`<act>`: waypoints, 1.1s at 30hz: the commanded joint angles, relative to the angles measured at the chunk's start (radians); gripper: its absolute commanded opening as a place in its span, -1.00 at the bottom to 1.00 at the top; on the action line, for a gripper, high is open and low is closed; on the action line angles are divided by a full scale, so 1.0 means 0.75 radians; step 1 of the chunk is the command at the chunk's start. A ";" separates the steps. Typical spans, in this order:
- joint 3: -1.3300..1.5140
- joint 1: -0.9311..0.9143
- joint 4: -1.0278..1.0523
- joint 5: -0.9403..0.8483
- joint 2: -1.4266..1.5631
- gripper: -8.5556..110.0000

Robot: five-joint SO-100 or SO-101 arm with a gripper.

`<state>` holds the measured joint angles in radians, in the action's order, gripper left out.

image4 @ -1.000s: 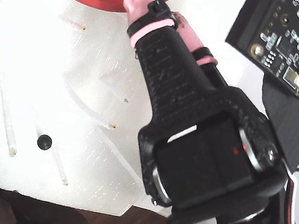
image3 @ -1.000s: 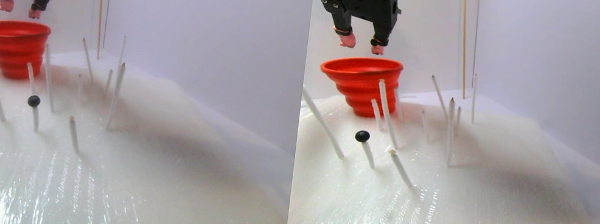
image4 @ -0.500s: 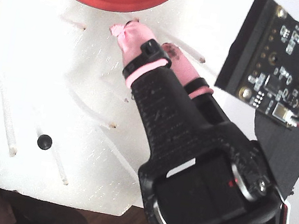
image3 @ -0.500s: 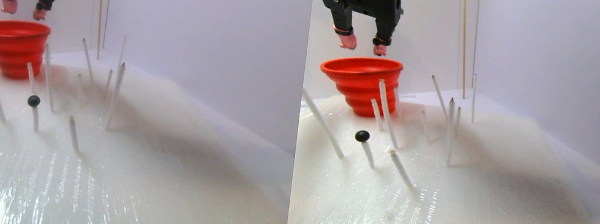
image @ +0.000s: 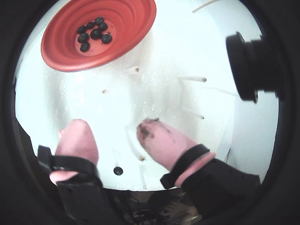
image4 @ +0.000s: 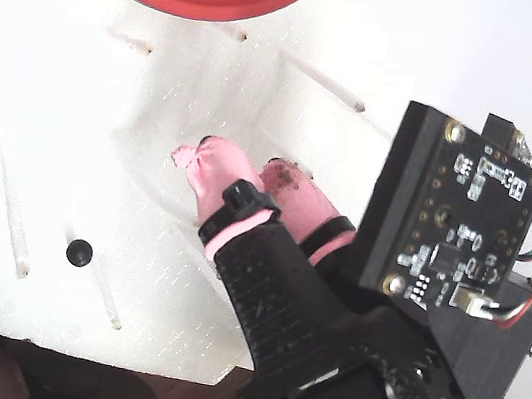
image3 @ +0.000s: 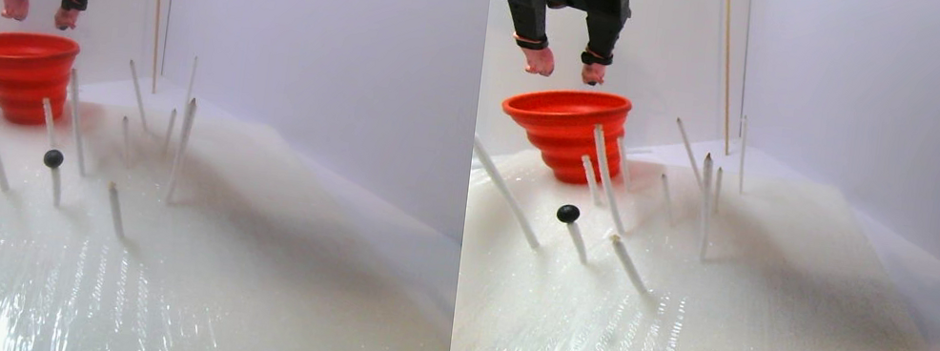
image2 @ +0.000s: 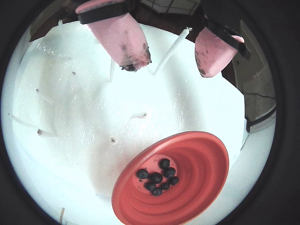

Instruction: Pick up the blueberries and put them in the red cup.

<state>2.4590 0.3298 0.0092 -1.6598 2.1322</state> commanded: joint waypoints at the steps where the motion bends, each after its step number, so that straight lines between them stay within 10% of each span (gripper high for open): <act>1: 0.012 -0.006 0.012 -0.012 0.143 -0.55; 33: 0.317 -0.106 0.333 -0.082 0.470 -0.56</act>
<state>2.6952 0.2608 0.2531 -1.7135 2.4053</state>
